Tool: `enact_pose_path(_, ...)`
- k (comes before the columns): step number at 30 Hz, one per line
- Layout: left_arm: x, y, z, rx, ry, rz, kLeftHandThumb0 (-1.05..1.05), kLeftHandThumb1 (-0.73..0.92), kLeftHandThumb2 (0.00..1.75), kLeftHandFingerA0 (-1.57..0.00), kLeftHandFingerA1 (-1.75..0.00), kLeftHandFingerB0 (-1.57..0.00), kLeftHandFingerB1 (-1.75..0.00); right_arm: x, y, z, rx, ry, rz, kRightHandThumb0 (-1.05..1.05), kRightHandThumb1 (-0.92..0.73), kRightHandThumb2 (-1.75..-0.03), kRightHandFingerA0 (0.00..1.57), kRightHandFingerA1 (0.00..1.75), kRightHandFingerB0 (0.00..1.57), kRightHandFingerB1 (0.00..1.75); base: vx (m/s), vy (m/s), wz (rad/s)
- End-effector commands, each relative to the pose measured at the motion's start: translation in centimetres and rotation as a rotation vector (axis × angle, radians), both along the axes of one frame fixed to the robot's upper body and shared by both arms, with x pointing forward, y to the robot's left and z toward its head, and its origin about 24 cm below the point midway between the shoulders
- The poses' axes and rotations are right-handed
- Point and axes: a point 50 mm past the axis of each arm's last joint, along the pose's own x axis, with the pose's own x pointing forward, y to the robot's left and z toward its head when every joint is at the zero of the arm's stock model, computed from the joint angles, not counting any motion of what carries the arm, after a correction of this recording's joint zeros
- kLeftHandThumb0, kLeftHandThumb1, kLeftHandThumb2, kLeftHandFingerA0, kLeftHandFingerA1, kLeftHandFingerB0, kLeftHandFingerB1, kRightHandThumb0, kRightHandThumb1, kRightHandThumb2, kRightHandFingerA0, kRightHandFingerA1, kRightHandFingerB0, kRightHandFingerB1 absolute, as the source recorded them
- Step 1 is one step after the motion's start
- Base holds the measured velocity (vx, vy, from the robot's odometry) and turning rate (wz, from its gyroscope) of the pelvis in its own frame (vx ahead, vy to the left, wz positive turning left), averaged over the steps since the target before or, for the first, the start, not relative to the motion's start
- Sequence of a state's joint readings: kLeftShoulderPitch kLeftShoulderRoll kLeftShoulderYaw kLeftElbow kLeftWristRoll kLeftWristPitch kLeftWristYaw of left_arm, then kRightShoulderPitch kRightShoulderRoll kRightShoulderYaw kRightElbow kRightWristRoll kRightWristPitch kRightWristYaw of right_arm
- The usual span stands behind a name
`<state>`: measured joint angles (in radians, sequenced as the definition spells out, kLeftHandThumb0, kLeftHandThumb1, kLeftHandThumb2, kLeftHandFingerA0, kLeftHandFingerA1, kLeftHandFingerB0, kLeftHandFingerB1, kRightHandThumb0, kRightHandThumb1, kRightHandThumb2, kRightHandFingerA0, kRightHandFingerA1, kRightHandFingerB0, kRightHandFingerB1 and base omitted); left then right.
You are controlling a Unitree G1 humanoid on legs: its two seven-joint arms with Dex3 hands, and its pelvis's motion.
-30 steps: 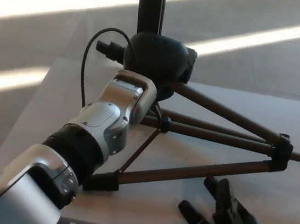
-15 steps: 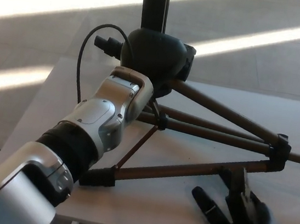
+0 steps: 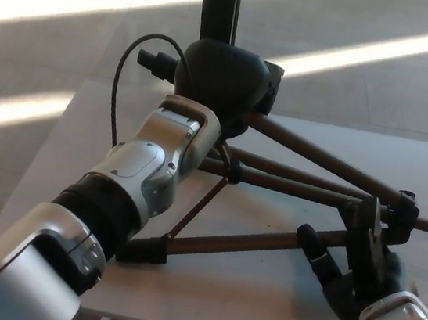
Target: Use both hands of the robot to pick up the tripod lying in the middle of the desk and make it stand upright on the desk
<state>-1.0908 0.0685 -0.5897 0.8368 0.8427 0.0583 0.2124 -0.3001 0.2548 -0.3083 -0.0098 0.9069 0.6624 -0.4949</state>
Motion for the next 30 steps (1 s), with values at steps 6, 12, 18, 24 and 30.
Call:
enact_pose_path(6,0.2,-0.7,3.6,-0.037,-0.113,-0.05,-0.23,0.49,1.07,-1.18,-1.36,-0.89,-1.15,-3.3,2.6,-4.6,-0.001,0.191,0.099,-0.78,-0.67,-0.6,0.15,1.04,0.31,0.88,0.0,0.0,0.0)
enact_pose_path(12,0.5,-0.5,5.2,-0.018,-0.166,-0.069,-0.28,0.71,0.87,-0.96,-1.23,-0.78,-0.88,-4.0,2.4,-5.2,-0.044,0.22,0.118,-0.8,-0.68,-0.61,0.23,1.1,0.37,0.88,0.0,0.0,0.0)
enact_pose_path(18,0.6,-0.7,6.0,-0.001,-0.16,-0.071,-0.28,0.54,1.06,-1.16,-1.29,-0.87,-1.07,-3.8,1.8,-5.4,-0.05,0.216,0.11,-0.82,-0.7,-0.59,0.22,1.16,0.39,0.9,0.0,0.0,0.0)
enact_pose_path(24,0.5,-1.0,6.1,-0.014,-0.16,-0.074,-0.25,0.58,0.92,-0.94,-1.59,-0.82,-1.19,-2.8,1.3,-5.1,-0.057,0.2,0.064,-0.81,-0.71,-0.59,0.21,1.18,0.33,0.95,0.0,0.0,0.0)
enact_pose_path(30,0.4,-1.0,5.0,-0.027,-0.15,-0.086,-0.24,0.63,0.94,-0.93,-1.55,-0.8,-1.14,-1.7,0.7,-4.7,-0.057,0.192,0.017,-0.87,-0.68,-0.62,0.16,1.35,0.28,1.05,0.0,0.0,0.0)
